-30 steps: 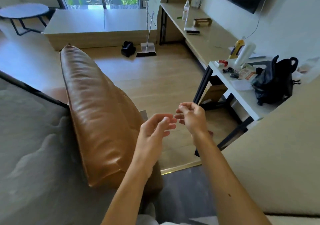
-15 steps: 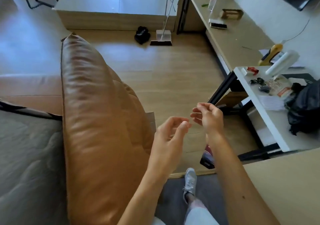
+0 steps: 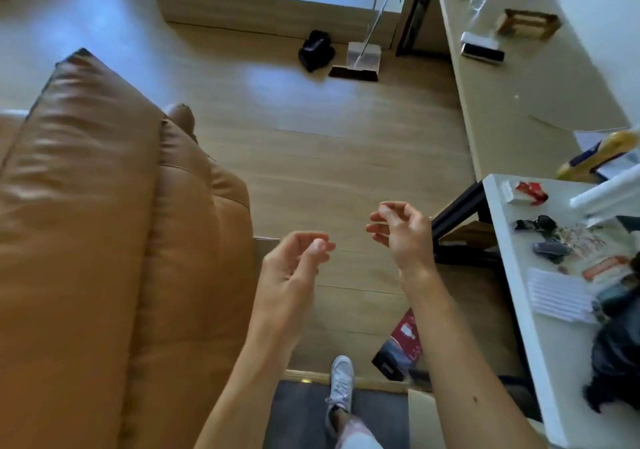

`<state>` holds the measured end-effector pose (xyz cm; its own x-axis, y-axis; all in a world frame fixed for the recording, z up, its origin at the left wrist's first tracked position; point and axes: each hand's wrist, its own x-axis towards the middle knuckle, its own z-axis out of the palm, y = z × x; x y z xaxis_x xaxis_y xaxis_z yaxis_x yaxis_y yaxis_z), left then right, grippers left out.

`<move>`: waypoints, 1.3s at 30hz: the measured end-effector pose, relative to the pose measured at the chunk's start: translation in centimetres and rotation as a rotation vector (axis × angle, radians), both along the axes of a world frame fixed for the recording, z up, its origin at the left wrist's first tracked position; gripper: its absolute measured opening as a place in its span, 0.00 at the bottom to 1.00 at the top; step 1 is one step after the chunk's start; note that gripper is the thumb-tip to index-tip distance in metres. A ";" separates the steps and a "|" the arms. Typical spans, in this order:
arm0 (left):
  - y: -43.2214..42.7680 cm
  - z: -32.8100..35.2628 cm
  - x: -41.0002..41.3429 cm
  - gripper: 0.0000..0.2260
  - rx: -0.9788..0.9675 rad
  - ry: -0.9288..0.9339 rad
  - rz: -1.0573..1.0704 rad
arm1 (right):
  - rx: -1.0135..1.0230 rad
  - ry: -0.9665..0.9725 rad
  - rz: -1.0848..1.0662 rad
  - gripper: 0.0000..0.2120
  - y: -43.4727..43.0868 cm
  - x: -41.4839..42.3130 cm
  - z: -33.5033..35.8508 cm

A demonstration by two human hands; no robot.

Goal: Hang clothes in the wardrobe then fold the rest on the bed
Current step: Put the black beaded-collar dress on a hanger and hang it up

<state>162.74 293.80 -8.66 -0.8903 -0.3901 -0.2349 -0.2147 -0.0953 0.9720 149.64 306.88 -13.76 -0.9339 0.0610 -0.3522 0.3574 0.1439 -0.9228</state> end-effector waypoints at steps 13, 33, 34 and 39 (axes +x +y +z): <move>2.7 3.2 -17.2 0.09 0.023 0.079 0.014 | -0.040 0.093 0.039 0.07 4.7 -15.7 3.9; -20.1 5.6 -53.7 0.12 -0.070 0.229 0.134 | -0.122 0.225 0.226 0.06 -22.1 -52.9 6.7; -20.8 5.5 -55.1 0.12 -0.075 0.224 0.142 | -0.122 0.222 0.238 0.06 -23.1 -54.4 6.5; -25.5 4.4 -65.4 0.11 -0.085 0.202 0.235 | -0.134 0.187 0.367 0.06 -30.6 -65.2 5.0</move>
<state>97.37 268.30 -4.29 -0.7991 -0.6008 -0.0205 0.0016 -0.0363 0.9993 84.43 276.27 -8.73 -0.9336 -0.3221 -0.1570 0.1297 0.1048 -0.9860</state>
